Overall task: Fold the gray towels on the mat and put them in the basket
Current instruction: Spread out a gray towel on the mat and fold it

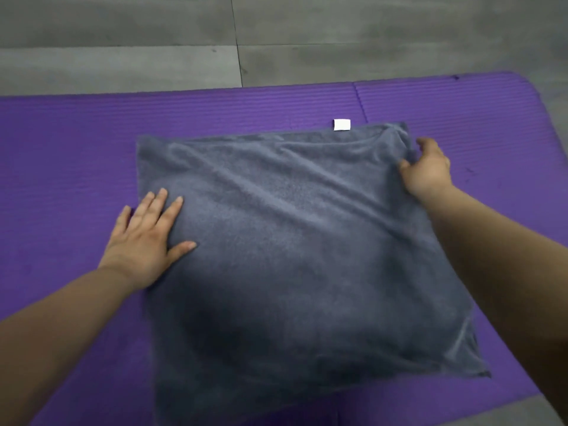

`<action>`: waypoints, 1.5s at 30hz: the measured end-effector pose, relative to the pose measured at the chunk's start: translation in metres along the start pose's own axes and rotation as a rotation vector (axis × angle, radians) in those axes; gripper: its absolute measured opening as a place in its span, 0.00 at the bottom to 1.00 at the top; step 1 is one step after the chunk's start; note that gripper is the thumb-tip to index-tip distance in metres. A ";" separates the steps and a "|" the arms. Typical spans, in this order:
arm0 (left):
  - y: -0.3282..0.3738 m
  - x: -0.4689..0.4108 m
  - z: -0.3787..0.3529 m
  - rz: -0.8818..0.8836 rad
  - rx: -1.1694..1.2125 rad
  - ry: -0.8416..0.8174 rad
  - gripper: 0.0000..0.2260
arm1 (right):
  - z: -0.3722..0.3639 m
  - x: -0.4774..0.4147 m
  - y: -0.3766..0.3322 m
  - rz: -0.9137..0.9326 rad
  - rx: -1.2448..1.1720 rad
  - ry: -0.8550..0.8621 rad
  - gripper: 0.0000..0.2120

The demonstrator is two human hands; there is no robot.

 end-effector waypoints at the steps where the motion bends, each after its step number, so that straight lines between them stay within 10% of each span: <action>1: -0.001 -0.003 0.000 0.008 -0.018 -0.030 0.36 | -0.004 -0.016 -0.004 -0.096 0.003 -0.021 0.26; 10: 0.001 -0.011 0.016 0.058 -0.122 -0.197 0.38 | 0.008 -0.053 0.000 -0.094 -0.044 0.129 0.17; 18: 0.017 0.001 0.032 0.083 -0.173 -0.223 0.34 | 0.027 0.084 0.076 -0.079 0.102 -0.085 0.24; 23: 0.022 0.081 0.010 0.009 0.027 -0.017 0.31 | 0.048 0.152 0.123 -0.398 -0.146 -0.082 0.19; 30: 0.015 0.159 -0.018 0.367 0.380 -0.519 0.17 | 0.059 0.172 0.139 -0.600 -0.408 -0.093 0.05; 45: -0.006 0.147 0.008 0.588 1.205 -0.126 0.13 | 0.059 0.190 0.108 -0.606 -0.370 -0.299 0.04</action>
Point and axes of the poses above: each hand's wrist, its own x-axis away from the middle knuckle, its own z-axis out of the back of the hand, y = z × x, the point moved 1 cm from there along -x, towards the middle knuckle, and after that the axes turned 12 degrees about -x, right-handed, at the moved point
